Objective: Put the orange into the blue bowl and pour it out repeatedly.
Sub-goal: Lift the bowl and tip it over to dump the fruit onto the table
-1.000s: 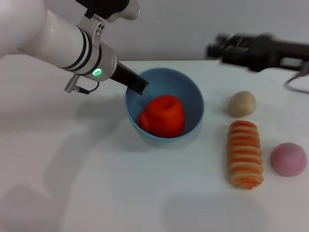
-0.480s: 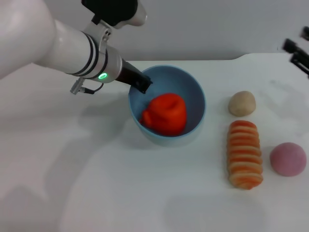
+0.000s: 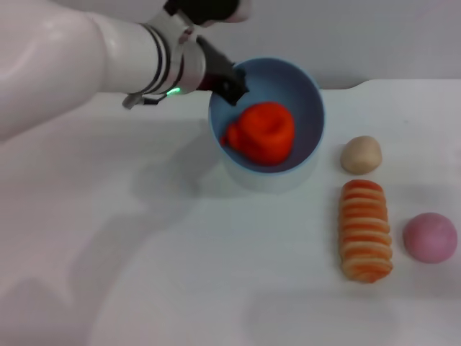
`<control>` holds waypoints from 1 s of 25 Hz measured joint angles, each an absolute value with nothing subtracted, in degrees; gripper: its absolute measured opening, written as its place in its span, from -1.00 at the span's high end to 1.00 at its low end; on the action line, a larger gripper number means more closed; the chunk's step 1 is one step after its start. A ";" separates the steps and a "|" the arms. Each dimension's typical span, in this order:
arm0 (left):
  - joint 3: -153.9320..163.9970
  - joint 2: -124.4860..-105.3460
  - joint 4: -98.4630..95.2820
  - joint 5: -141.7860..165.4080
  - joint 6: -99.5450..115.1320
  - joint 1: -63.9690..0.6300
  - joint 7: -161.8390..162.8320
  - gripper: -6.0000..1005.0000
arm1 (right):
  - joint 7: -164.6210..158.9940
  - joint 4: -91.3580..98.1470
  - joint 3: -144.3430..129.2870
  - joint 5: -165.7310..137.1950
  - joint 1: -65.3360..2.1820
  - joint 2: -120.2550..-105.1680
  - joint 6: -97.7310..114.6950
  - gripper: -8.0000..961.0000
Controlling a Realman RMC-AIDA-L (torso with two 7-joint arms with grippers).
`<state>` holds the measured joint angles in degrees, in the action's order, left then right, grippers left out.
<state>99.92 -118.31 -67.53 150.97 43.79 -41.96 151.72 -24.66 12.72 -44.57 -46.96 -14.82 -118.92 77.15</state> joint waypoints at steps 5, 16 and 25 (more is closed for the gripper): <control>107.89 -118.41 -74.12 163.72 38.36 -38.63 151.00 0.99 | -24.61 10.25 -43.15 -46.54 -15.16 -118.78 77.24 -0.12; 118.21 -118.53 -83.11 165.50 19.41 -26.81 127.57 0.99 | -24.87 9.44 -42.97 -46.38 -15.41 -118.96 78.16 -0.12; 123.73 -118.76 -81.11 165.55 6.10 -22.38 105.71 0.99 | -24.86 8.59 -42.75 -46.20 -15.89 -119.03 79.60 -0.12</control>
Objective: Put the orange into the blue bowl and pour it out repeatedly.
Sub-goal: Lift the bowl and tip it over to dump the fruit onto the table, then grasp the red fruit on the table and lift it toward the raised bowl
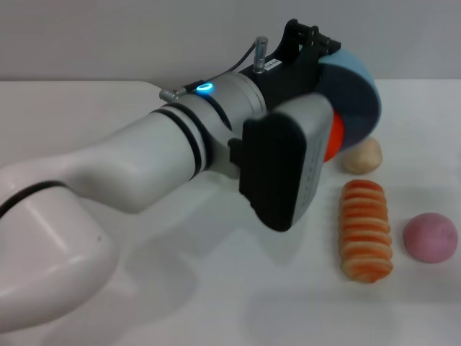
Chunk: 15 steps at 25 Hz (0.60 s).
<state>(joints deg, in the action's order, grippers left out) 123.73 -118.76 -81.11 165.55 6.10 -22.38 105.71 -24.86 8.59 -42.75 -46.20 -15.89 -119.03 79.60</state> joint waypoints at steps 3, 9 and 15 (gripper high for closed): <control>124.15 -118.92 -79.69 165.55 0.76 -21.33 100.33 0.99 | -24.85 8.58 -42.62 -46.13 -15.89 -119.03 79.65 -0.12; 125.58 -118.92 -78.51 165.55 -5.65 -19.32 94.66 0.99 | -24.60 9.25 -42.60 -46.12 -16.31 -118.79 79.65 -0.12; 126.43 -118.85 -74.81 165.35 -13.85 -18.83 93.58 0.99 | -24.40 8.94 -42.14 -45.36 -16.57 -118.99 79.65 -0.12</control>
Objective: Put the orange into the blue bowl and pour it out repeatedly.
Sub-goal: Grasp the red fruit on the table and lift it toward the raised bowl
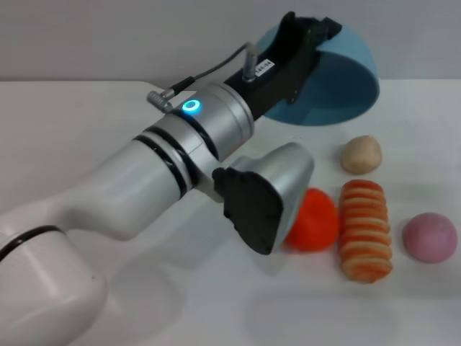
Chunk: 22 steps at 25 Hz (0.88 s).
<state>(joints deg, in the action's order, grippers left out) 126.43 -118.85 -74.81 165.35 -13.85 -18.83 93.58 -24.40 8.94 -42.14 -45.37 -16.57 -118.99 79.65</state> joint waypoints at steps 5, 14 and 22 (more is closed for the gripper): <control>125.88 -118.92 -74.86 153.86 -13.81 -18.58 95.23 0.99 | -24.78 8.85 -41.45 -45.34 -16.55 -119.02 79.65 -0.12; 115.44 -118.57 -76.89 124.11 0.79 -20.28 104.80 0.99 | -26.28 7.42 -38.86 -45.34 -17.69 -118.70 78.51 -0.12; 93.42 -118.06 -77.75 127.34 38.85 -27.63 129.77 0.99 | -29.10 8.47 -38.43 -45.34 -19.47 -118.59 72.69 -0.12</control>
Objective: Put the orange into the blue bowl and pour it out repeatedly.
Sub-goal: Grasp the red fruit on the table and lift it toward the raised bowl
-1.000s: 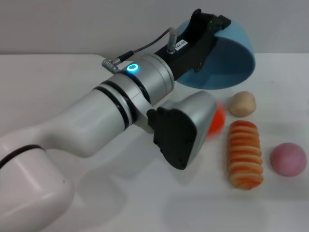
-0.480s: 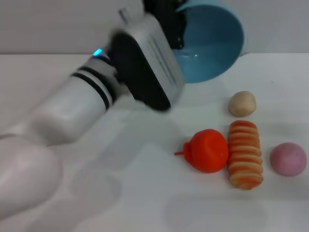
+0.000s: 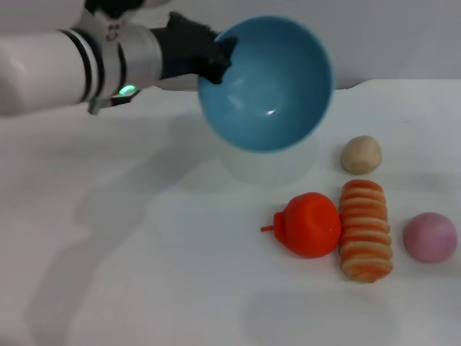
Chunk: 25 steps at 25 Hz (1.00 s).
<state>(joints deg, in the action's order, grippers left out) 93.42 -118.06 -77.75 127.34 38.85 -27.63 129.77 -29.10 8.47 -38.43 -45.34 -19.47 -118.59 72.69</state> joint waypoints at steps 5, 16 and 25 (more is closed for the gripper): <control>90.75 -118.12 -76.26 143.27 50.61 -31.72 143.56 0.99 | -38.54 10.74 -39.28 -47.67 -20.15 -118.32 70.89 -0.12; 88.95 -118.10 -74.87 149.71 54.70 -33.50 150.00 0.99 | -101.35 43.60 -39.59 -97.07 -21.56 -115.10 68.20 -0.12; 88.84 -118.23 -68.78 150.13 51.53 -37.22 151.46 0.99 | -116.57 51.00 -42.68 -121.02 -29.23 -117.47 76.02 -0.25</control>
<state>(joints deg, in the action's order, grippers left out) 88.84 -118.23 -68.78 150.13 51.53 -37.22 151.46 -116.57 51.00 -42.68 -121.02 -29.23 -117.47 76.02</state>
